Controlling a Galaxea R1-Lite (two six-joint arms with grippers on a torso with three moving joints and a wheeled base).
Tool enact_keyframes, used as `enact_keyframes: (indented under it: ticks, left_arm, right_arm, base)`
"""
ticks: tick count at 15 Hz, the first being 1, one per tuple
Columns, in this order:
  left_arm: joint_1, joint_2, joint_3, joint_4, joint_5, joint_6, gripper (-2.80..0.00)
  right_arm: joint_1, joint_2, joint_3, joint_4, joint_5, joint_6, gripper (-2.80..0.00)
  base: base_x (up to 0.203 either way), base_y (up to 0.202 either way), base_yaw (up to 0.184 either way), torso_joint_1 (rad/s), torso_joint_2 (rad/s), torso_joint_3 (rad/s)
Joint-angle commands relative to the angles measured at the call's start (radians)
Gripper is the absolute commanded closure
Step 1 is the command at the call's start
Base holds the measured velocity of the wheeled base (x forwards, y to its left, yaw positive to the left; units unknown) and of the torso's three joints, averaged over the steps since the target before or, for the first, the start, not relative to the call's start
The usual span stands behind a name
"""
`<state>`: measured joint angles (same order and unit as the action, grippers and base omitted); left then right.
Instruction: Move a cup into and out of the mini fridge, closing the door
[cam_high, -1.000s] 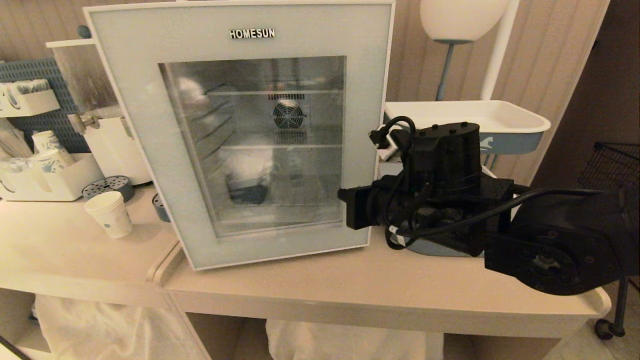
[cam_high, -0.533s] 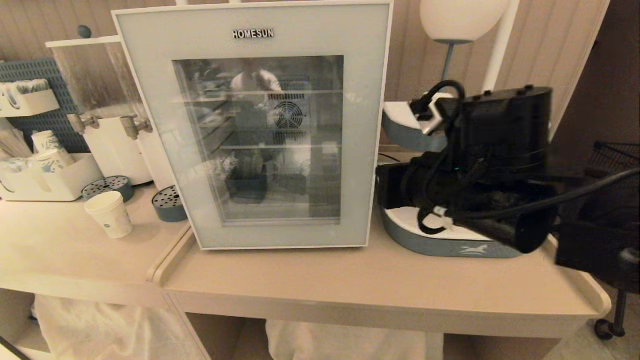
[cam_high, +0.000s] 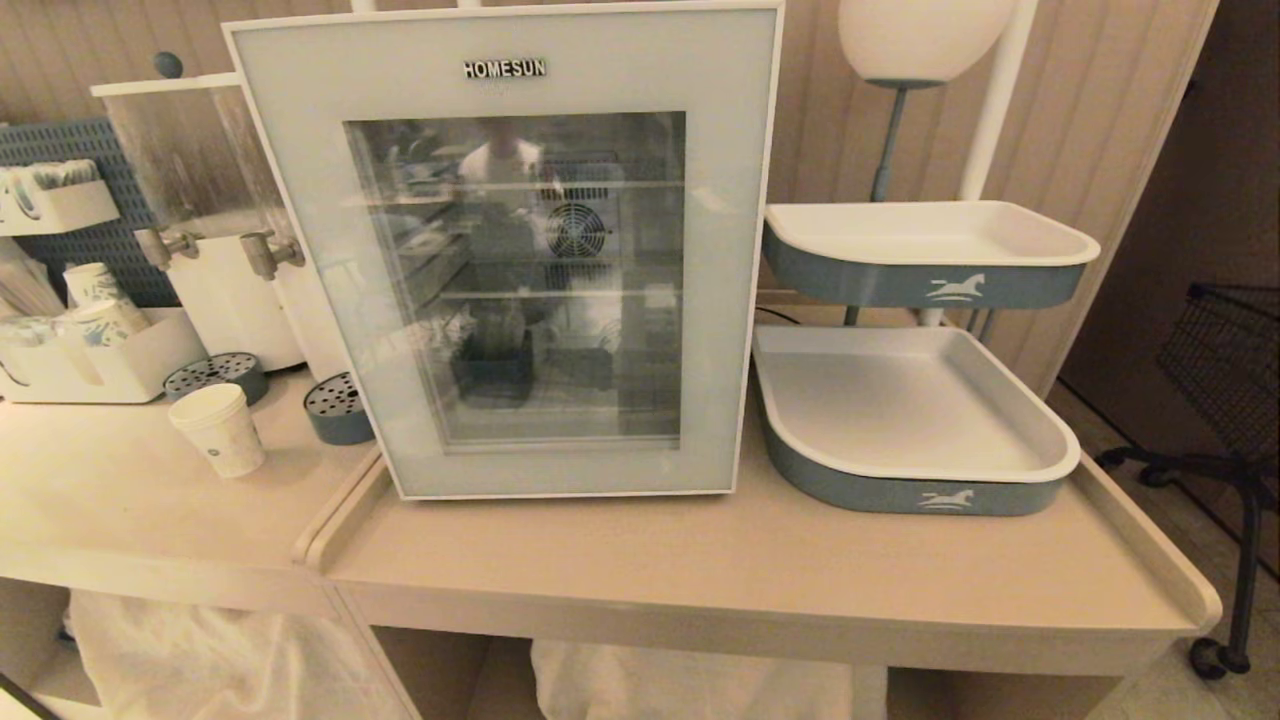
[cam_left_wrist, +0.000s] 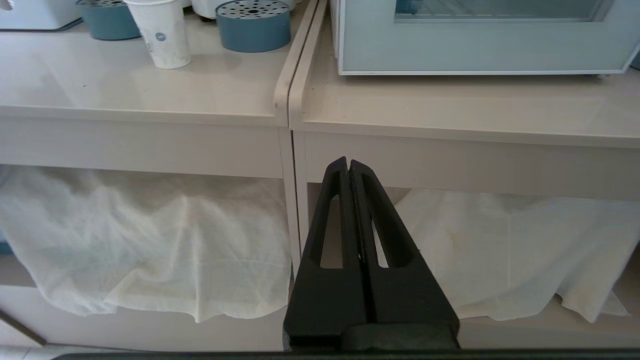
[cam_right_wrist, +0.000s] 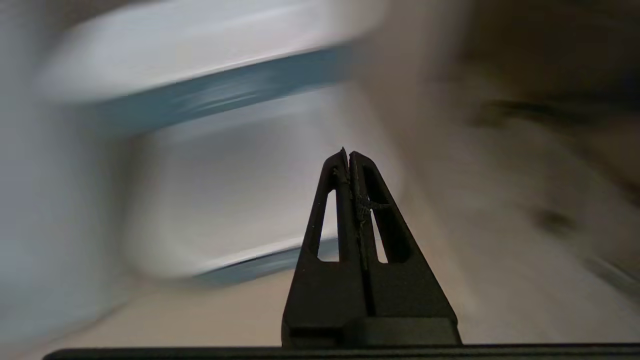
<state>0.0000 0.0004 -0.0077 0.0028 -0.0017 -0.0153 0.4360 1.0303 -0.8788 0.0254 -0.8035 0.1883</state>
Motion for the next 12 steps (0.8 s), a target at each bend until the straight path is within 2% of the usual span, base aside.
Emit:
enact_keyframes:
  ticks: [1,4,5,8,9,12]
  left_arm:
    - [0.0,-0.002,0.0,0.0,0.001,0.0,0.0]
    - [0.0,-0.002,0.0,0.0,0.0,0.002,0.0]
    - [0.0,-0.002,0.0,0.0,0.0,0.002,0.0]
    - [0.0,-0.002,0.0,0.0,0.0,0.002,0.0]
    - [0.0,-0.002,0.0,0.0,0.0,0.002,0.0]
    - [0.0,-0.002,0.0,0.0,0.0,0.002,0.0]
  right_arm:
    - [-0.17,-0.302,0.094,0.032,-0.026,0.004,0.0]
    - [-0.315,-0.595,0.258,0.062,-0.03,0.008,0.0]
    - [-0.342,-0.693,0.298,0.065,0.009,0.007,0.0]
    - [-0.402,-0.957,0.395,0.069,0.206,-0.031,0.0]
    - [-0.413,-1.012,0.444,0.061,0.248,-0.05,0.0]
    - [-0.428,-1.035,0.751,-0.074,0.461,-0.181,0.0]
  base:
    - [0.0,0.0,0.0,0.0,0.0,0.0]
    - [0.0,0.0,0.0,0.0,0.0,0.0]
    - [0.0,0.0,0.0,0.0,0.0,0.0]
    - [0.0,0.0,0.0,0.0,0.0,0.0]
    - [0.0,0.0,0.0,0.0,0.0,0.0]
    - [0.0,0.0,0.0,0.0,0.0,0.0]
